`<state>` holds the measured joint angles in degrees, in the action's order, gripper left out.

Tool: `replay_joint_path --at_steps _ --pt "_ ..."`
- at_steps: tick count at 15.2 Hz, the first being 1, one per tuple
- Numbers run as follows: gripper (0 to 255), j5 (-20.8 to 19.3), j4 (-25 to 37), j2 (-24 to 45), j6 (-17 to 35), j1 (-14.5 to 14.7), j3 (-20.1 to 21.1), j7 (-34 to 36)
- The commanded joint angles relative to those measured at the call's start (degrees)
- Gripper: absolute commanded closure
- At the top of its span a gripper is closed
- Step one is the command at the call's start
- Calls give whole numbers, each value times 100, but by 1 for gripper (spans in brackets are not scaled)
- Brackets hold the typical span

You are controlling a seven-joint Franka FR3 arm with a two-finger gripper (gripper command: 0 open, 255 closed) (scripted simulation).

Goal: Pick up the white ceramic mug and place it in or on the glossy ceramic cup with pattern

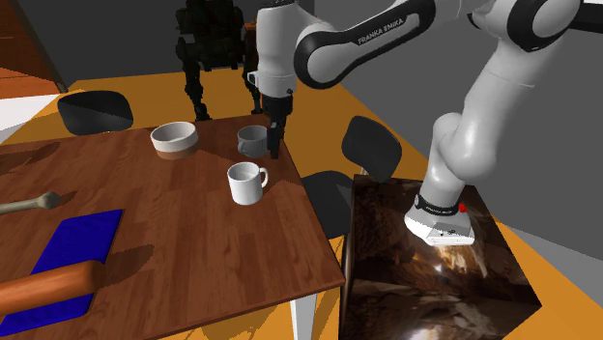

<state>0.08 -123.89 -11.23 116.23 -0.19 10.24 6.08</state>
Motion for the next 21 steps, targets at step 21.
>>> replay_joint_path --at_steps 21 --pt "0 -472 1563 2901 1068 134 65 770"
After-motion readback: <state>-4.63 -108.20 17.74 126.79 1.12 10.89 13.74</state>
